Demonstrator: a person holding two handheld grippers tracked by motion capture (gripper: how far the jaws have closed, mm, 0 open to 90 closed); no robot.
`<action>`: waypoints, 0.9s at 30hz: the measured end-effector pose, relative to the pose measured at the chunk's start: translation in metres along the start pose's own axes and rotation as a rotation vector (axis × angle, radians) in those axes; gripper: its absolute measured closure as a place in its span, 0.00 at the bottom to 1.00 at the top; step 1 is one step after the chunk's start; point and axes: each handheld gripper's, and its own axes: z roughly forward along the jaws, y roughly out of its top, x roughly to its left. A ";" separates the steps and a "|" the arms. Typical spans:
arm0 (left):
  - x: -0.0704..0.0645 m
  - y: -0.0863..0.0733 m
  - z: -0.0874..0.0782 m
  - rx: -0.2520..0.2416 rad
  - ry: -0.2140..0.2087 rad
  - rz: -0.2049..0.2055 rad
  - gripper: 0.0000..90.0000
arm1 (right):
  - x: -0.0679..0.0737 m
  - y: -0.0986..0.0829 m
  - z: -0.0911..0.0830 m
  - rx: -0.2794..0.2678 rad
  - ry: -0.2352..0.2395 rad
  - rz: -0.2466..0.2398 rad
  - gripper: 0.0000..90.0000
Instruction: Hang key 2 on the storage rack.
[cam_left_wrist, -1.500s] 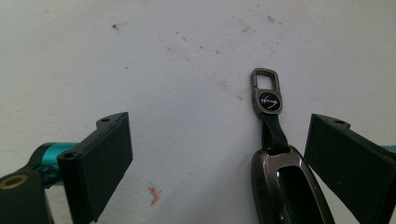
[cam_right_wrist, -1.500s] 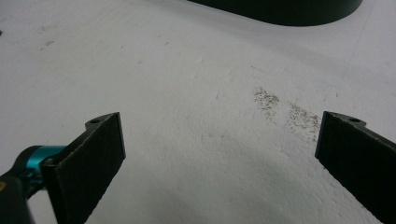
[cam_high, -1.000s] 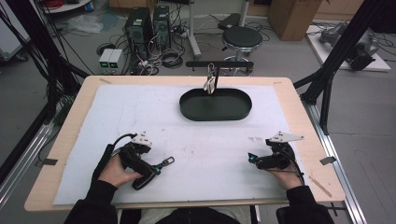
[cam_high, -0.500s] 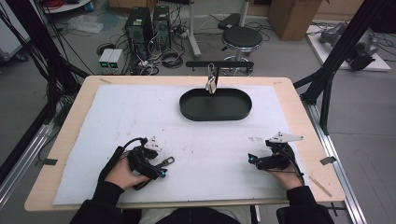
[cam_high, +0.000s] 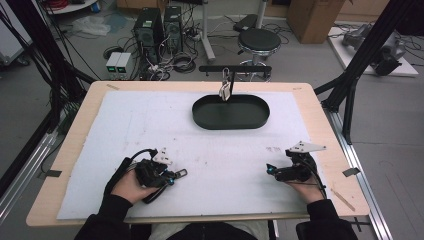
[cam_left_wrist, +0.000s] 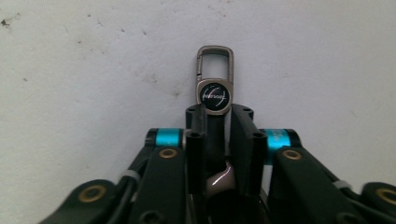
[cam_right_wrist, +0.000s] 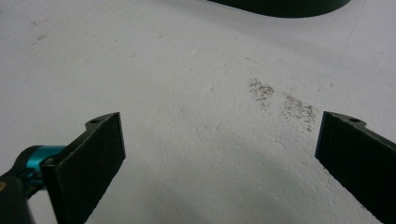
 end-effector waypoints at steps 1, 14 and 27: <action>0.001 0.000 0.000 0.003 -0.008 -0.003 0.90 | 0.000 0.000 0.000 -0.001 0.000 -0.004 0.01; 0.001 -0.002 -0.003 -0.026 -0.028 0.004 0.95 | 0.001 0.001 0.000 -0.006 0.002 -0.010 0.01; 0.003 0.005 -0.017 -0.058 -0.055 0.003 0.95 | 0.000 0.001 0.000 -0.015 0.019 -0.006 0.01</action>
